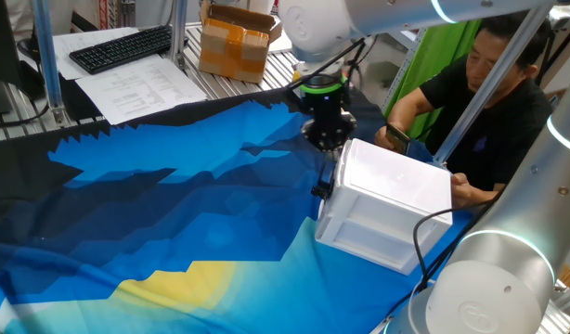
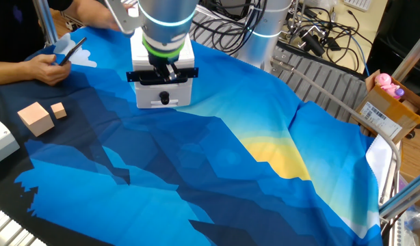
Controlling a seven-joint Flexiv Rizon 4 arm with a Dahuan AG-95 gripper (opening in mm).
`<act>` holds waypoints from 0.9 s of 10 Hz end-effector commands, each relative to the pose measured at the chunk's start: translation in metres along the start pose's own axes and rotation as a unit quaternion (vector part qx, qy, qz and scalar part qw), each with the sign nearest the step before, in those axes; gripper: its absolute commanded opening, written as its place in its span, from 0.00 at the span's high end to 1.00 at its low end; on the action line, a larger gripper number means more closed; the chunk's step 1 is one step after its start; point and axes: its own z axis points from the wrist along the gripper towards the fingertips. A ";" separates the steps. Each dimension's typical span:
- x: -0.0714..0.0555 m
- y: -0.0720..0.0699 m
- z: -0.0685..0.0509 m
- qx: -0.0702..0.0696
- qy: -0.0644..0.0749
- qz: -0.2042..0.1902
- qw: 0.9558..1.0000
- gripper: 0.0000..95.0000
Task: Put things in the drawer
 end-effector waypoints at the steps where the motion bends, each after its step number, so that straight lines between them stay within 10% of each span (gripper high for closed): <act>1: -0.001 0.001 0.000 0.012 0.003 0.007 1.000 1.00; 2: -0.001 0.001 0.000 0.010 0.005 0.011 1.000 1.00; 7: -0.019 0.052 -0.033 -0.136 0.050 0.052 0.988 1.00; 9: -0.022 0.074 -0.033 -0.139 0.041 0.038 0.989 1.00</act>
